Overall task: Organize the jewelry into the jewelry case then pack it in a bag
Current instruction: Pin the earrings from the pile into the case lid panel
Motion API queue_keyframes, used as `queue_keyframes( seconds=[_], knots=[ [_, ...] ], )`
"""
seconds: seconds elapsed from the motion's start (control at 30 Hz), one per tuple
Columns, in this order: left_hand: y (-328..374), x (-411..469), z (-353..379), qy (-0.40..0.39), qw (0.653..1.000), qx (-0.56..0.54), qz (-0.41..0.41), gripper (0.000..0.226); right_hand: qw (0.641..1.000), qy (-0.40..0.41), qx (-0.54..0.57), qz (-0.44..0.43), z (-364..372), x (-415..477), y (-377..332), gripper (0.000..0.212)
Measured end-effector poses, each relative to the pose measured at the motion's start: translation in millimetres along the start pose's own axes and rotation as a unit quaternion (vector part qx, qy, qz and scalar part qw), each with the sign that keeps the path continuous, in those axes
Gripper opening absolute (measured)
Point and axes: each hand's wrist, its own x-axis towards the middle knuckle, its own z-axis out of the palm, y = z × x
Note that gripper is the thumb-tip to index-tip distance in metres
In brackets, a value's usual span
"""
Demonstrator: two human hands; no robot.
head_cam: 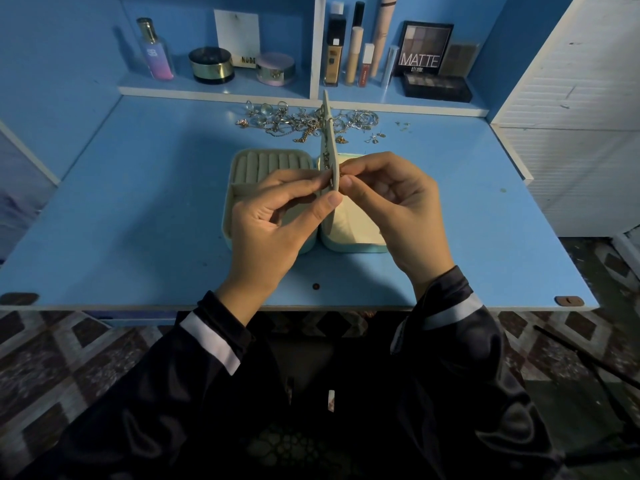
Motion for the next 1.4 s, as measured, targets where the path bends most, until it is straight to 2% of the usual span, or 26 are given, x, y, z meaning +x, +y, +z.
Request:
queue_keyframes(
  seconds=[0.43,0.73,1.0,1.17,1.3,1.4],
  knots=[
    [-1,1,-4,-0.018,1.0,0.0,0.0,0.027,1.0,-0.01,-0.024,-0.016,-3,1,-2,0.014],
    [3,2,-1,-0.022,1.0,-0.021,0.003,0.028,0.998,-0.032,0.037,0.035,-9,5,-4,0.016],
    [3,3,3,-0.028,1.0,-0.003,0.007,0.022,0.998,0.035,-0.028,0.032,-7,13,-18,0.022],
    [6,8,8,-0.067,0.997,0.029,0.01,0.026,0.996,0.018,-0.077,0.041,-8,17,-21,0.033],
    [2,20,9,-0.072,0.996,0.046,0.016,0.021,0.994,0.011,-0.094,0.051,-13,15,-21,0.034],
    [-9,36,11,-0.115,0.988,0.1,-0.012,0.031,0.992,0.009,-0.107,0.063,-20,13,-22,0.035]
  ],
)
